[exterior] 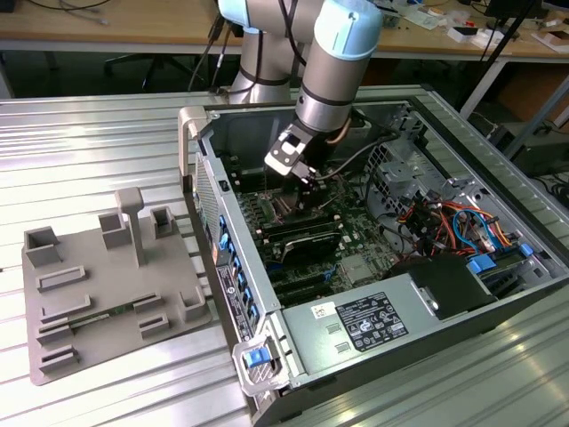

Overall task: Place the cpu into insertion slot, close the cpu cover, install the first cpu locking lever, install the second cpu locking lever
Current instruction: 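Place the cpu into insertion slot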

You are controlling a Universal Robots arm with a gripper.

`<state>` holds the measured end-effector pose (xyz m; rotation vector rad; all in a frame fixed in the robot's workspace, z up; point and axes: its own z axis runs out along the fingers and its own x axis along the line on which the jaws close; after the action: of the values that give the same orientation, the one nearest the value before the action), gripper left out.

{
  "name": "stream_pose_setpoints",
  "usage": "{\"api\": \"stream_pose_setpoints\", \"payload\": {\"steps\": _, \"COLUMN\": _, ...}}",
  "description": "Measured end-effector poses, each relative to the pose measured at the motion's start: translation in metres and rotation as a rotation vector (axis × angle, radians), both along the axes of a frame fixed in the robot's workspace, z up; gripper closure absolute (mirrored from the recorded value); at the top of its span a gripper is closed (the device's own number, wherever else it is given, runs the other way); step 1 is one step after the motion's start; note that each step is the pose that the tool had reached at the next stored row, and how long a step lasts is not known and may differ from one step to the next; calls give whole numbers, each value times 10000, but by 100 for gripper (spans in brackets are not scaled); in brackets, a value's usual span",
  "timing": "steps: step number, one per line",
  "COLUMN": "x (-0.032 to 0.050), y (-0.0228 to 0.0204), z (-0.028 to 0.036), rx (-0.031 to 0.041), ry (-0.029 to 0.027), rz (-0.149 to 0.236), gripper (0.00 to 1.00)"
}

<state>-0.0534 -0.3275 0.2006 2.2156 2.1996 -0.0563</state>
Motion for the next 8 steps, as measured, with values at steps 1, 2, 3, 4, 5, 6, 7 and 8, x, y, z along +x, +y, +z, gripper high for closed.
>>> {"api": "stream_pose_setpoints", "payload": {"steps": 1, "x": 0, "y": 0, "z": -19, "rx": 1, "ry": 2, "rz": 0, "gripper": 38}}
{"api": "stream_pose_setpoints", "payload": {"steps": 2, "x": 0, "y": 0, "z": -28, "rx": 1, "ry": 4, "rz": 0, "gripper": 38}}
{"api": "stream_pose_setpoints", "payload": {"steps": 3, "x": 0, "y": 0, "z": -31, "rx": -1, "ry": 5, "rz": 0, "gripper": 38}}
{"api": "stream_pose_setpoints", "payload": {"steps": 4, "x": 0, "y": 0, "z": -31, "rx": -2, "ry": 5, "rz": 0, "gripper": 38}}
{"api": "stream_pose_setpoints", "payload": {"steps": 5, "x": 0, "y": 0, "z": -32, "rx": -2, "ry": 6, "rz": 0, "gripper": 38}}
{"api": "stream_pose_setpoints", "payload": {"steps": 6, "x": 0, "y": 0, "z": -33, "rx": 0, "ry": 4, "rz": 0, "gripper": 38}}
{"api": "stream_pose_setpoints", "payload": {"steps": 7, "x": 0, "y": 0, "z": -34, "rx": 0, "ry": 4, "rz": 0, "gripper": 38}}
{"api": "stream_pose_setpoints", "payload": {"steps": 8, "x": 0, "y": 0, "z": -35, "rx": 1, "ry": 4, "rz": 0, "gripper": 38}}
